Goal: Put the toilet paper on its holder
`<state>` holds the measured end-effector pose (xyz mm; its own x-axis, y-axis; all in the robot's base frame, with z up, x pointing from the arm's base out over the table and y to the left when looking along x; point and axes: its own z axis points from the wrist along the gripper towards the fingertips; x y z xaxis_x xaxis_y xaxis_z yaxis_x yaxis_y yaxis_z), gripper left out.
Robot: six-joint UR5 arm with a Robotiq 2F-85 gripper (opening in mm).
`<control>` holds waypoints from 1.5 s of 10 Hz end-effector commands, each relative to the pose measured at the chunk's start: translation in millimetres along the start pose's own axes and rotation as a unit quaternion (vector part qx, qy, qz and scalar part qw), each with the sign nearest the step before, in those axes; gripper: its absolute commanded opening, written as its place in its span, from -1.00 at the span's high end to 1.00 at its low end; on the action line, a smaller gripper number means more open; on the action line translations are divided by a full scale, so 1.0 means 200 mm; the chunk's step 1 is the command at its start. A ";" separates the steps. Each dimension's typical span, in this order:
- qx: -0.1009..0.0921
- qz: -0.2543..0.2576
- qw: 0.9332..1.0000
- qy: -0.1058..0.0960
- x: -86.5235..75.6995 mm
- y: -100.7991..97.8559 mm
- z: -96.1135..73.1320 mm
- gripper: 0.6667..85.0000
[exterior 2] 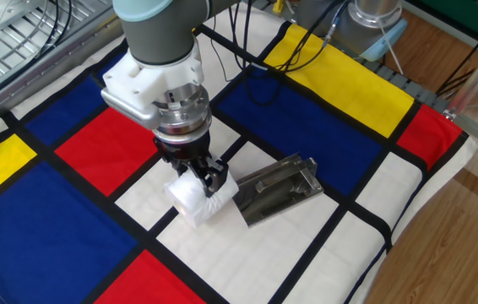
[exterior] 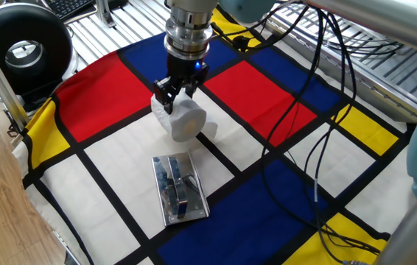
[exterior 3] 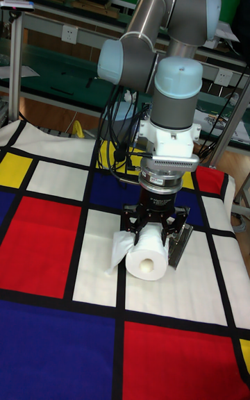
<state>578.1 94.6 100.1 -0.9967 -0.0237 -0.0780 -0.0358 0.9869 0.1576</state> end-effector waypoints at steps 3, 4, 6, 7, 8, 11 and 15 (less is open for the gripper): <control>-0.003 -0.006 1.000 -0.002 0.01 0.00 0.01 0.98; 0.003 -0.010 1.000 -0.001 0.01 -0.01 0.01 0.98; 0.004 -0.012 1.000 -0.001 0.01 -0.01 0.02 0.98; 0.004 -0.012 1.000 -0.001 0.00 0.00 0.02 0.98; 0.003 -0.012 1.000 0.000 0.00 0.00 0.02 0.98; 0.005 -0.015 1.000 0.001 0.01 0.00 0.01 0.98; 0.006 -0.007 1.000 0.001 -0.02 0.05 0.04 0.98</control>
<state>577.6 96.9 94.6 -0.9956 -0.0526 -0.0771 -0.0627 0.9889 0.1344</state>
